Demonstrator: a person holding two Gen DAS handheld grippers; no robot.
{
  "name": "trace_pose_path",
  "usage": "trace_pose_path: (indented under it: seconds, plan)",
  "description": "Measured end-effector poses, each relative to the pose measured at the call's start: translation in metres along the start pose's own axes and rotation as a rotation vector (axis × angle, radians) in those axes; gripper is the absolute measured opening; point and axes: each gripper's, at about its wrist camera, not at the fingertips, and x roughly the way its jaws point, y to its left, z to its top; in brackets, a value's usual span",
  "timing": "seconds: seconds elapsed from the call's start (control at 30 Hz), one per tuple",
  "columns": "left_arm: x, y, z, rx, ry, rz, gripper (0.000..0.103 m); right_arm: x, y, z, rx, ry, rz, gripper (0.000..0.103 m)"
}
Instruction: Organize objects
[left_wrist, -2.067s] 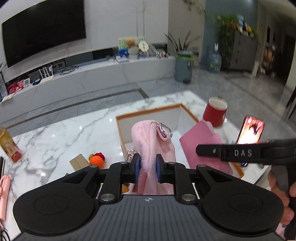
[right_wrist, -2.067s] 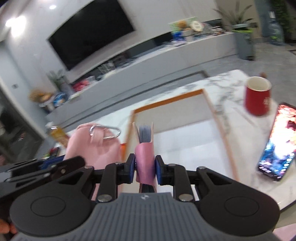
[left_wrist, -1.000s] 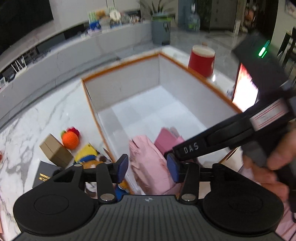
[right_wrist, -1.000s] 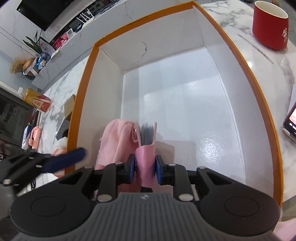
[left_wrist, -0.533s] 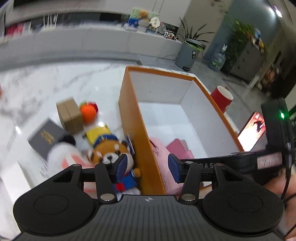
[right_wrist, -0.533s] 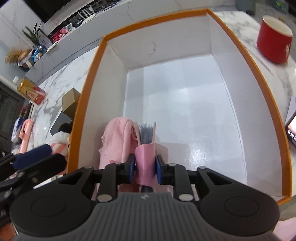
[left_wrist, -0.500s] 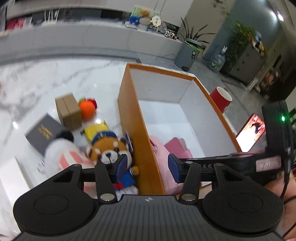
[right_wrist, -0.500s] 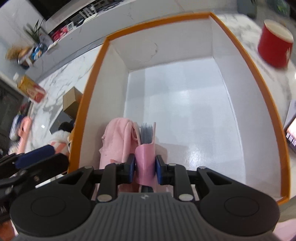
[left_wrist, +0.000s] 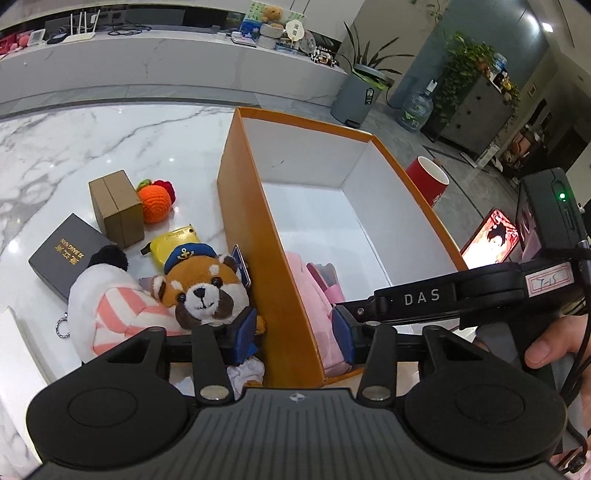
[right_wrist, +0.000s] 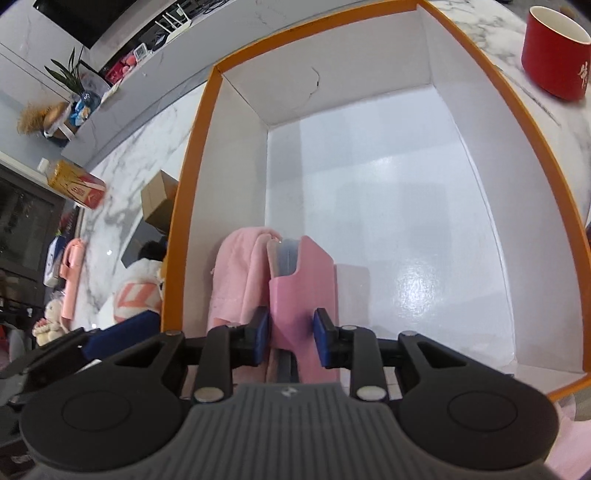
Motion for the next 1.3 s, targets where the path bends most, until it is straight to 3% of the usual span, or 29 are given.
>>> trace_pose_path:
  seconds: [0.27, 0.93, 1.03, 1.17, 1.3]
  plan:
    - [-0.003, -0.003, -0.002, 0.03, -0.002, 0.002, 0.041, -0.002, -0.001, -0.005, -0.018, -0.007, 0.013, 0.025]
    - [-0.025, -0.005, -0.003, 0.036, -0.054, 0.043, 0.04, -0.003, -0.005, -0.007, -0.059, -0.024, 0.029, 0.025]
    - [-0.026, -0.007, -0.004, 0.04, -0.051, 0.047, 0.04, -0.007, 0.01, -0.011, -0.174, -0.045, -0.031, 0.02]
    - [-0.027, -0.007, -0.005, 0.035, -0.052, 0.044, 0.04, -0.008, 0.04, -0.019, -0.414, -0.062, -0.175, 0.018]
    - [-0.029, -0.006, -0.006, 0.029, -0.054, 0.046, 0.04, -0.001, 0.052, -0.02, -0.53, -0.021, -0.223, 0.018]
